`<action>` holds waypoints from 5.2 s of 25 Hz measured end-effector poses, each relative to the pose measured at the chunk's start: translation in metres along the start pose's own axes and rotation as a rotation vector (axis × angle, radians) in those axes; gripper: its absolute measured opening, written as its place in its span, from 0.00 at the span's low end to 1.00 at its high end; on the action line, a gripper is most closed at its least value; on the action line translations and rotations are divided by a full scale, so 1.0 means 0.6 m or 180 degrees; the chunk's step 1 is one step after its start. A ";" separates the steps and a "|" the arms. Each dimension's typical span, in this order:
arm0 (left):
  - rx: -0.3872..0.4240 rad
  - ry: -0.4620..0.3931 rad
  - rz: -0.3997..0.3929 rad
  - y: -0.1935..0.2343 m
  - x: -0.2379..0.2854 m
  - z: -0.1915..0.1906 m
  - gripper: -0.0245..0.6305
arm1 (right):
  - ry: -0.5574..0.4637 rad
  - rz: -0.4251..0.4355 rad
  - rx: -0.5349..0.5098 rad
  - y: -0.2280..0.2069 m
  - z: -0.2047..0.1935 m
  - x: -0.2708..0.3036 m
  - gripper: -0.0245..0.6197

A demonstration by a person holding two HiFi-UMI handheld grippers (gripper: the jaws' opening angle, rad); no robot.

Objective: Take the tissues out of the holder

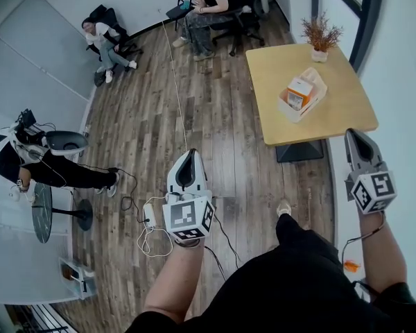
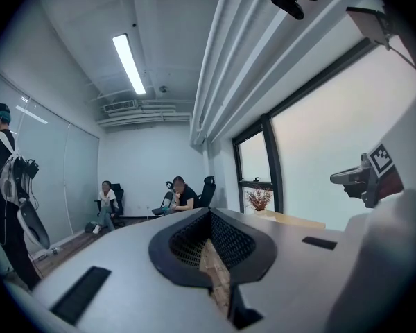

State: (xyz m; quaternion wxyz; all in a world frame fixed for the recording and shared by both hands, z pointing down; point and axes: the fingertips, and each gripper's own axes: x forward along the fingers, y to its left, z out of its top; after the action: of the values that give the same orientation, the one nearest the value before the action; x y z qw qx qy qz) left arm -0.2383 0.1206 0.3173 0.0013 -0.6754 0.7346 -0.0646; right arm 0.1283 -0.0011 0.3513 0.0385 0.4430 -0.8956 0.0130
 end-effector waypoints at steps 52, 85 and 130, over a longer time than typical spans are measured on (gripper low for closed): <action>0.0246 0.0063 -0.1346 -0.056 0.691 -0.031 0.04 | 0.0610 -0.0617 0.0145 -0.187 -0.102 0.433 0.05; 0.0203 0.0423 -0.1277 -0.163 0.727 -0.157 0.04 | 0.0781 0.0850 -0.0008 -0.120 -0.234 0.470 0.65; 0.0232 0.0760 -0.1310 -0.176 0.740 -0.253 0.04 | 0.1385 0.1374 -0.0548 -0.103 -0.349 0.547 0.51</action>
State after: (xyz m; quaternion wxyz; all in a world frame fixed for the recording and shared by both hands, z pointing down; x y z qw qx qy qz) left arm -0.1858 -0.3144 0.5157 -0.0744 -0.7980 0.5736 -0.1694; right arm -0.0091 -0.2867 0.5860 0.2628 0.2247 -0.9375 0.0395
